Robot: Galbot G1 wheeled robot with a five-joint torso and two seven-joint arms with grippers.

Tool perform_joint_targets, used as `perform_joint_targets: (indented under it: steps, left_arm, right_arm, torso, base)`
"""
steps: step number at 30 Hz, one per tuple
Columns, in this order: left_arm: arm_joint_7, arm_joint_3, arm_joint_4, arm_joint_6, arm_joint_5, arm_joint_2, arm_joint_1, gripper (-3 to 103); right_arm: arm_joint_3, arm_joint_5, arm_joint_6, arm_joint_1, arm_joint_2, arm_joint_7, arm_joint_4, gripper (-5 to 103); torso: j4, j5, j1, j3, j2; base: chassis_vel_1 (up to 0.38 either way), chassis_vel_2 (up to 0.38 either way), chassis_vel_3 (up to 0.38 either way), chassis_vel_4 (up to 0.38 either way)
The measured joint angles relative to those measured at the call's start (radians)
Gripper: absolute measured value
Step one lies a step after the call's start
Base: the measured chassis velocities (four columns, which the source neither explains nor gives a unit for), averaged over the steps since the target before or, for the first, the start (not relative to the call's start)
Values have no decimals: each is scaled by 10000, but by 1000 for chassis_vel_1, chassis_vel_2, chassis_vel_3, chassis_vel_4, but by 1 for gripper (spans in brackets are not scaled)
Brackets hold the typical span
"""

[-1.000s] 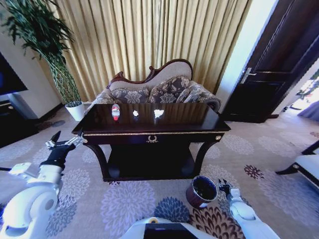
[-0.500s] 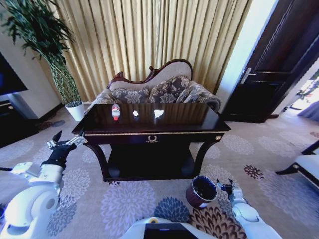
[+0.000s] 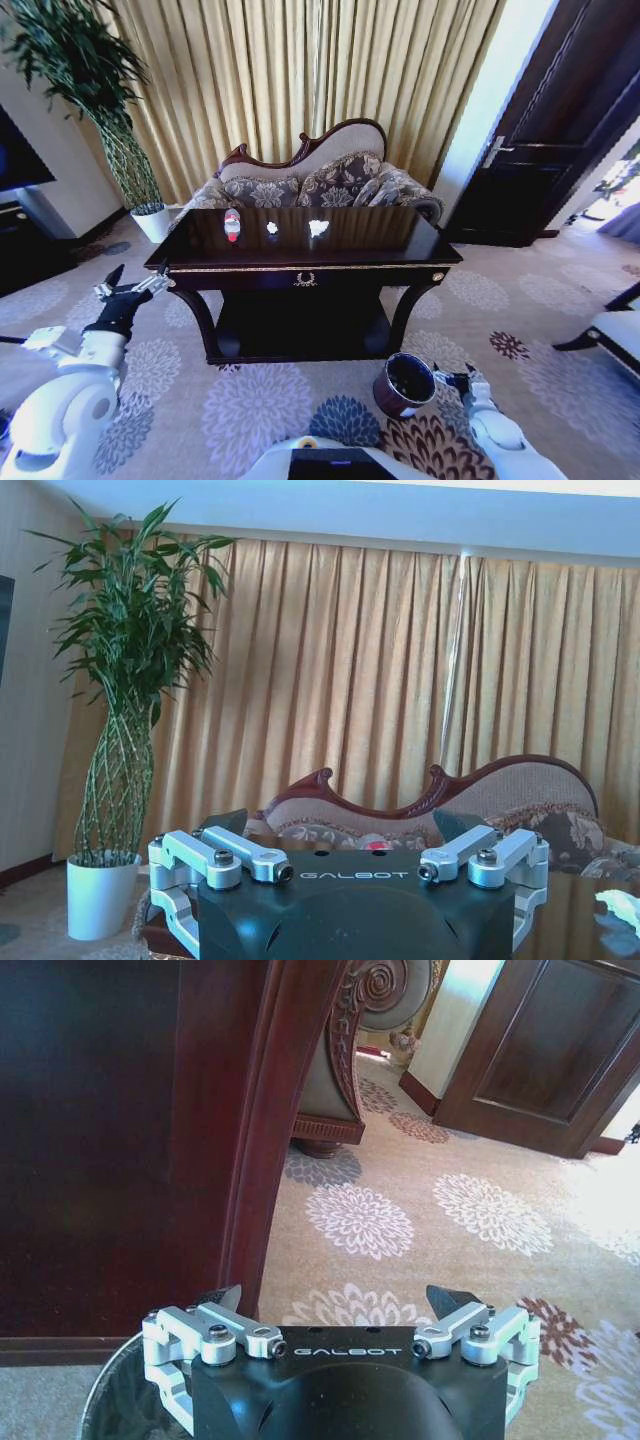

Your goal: Move to the front of the table and place the trash on the table into the trash bin.

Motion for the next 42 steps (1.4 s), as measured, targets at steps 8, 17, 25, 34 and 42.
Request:
perform_joint_targets:
  steps: [8, 17, 25, 34, 42]
  left_arm:
    - [2, 17, 24, 6, -5, 40, -29, 100]
    - [4, 68, 46, 9, 5, -1, -117, 100]
    - [-36, 188, -48, 119, 11, -5, -177, 100]
    - [-394, -99, -249, 808, -179, 125, -86, 100]
    - [-418, -163, -251, 863, -273, 228, -210, 100]
  right_arm:
    - [926, 960, -241, -353, -60, -370, 1576, 100]
    - [2705, 1784, -778, -1731, -46, -484, 5378, 100]
    - [3498, 2597, -1890, -2035, 111, 26, 8595, 100]
    - [3562, 2823, -2853, -1850, 218, 493, 10621, 100]
    - [3323, 2802, -3089, -1703, 154, 446, 10836, 100]
  torso:
    - [2, 2, 0, 0, 0]
    - [-3, -1, 0, 0, 0]
    - [1, -2, 0, -1, 0]
    - [0, -1, 0, -1, 1]
    - [-1, 0, 0, 0, 0]
  base:
    - [0, 0, 0, 0]
    - [0, 0, 0, 0]
    - [0, 0, 0, 0]
    - [0, 0, 0, 0]
    - [0, 0, 0, 0]
